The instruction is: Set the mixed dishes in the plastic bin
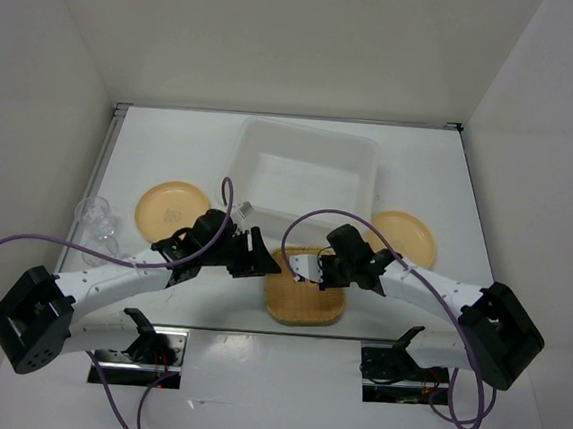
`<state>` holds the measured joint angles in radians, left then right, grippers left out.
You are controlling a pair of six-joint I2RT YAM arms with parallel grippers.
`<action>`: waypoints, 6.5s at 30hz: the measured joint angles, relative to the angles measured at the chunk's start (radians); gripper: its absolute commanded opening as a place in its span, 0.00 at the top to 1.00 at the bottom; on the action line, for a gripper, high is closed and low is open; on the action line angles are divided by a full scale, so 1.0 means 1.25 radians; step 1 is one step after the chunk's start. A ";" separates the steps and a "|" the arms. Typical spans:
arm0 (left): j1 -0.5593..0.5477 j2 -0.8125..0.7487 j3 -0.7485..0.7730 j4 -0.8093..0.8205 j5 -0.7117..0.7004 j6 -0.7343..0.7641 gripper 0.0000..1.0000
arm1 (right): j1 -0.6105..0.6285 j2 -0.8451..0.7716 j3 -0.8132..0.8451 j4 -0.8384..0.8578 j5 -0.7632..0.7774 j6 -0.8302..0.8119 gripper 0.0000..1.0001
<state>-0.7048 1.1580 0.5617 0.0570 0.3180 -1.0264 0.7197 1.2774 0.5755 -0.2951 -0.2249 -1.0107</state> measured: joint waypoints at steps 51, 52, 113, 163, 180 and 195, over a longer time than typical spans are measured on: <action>-0.002 0.099 -0.048 -0.019 -0.104 -0.041 0.32 | -0.092 0.230 0.172 -0.124 0.255 -0.067 1.00; -0.002 0.085 -0.048 -0.021 -0.107 -0.042 0.32 | -0.092 0.224 0.168 -0.117 0.256 -0.067 1.00; -0.178 0.152 0.034 0.226 -0.176 -0.276 0.28 | -0.074 0.176 0.120 -0.081 0.258 0.001 1.00; -0.167 0.344 0.163 0.119 -0.206 -0.333 1.00 | -0.075 0.179 0.121 -0.103 0.294 0.018 1.00; -0.186 0.059 0.158 -0.146 -0.197 -0.265 1.00 | -0.070 -0.270 0.193 -0.360 0.057 0.064 0.57; 0.057 0.060 0.565 -0.438 -0.040 -0.021 1.00 | -0.074 -0.625 0.215 -0.349 0.313 0.388 0.18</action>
<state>-0.6338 1.2335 1.2682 -0.4908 0.2676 -1.0527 0.6273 0.4957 0.8440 -0.7315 0.1658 -0.5255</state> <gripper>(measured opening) 0.186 0.721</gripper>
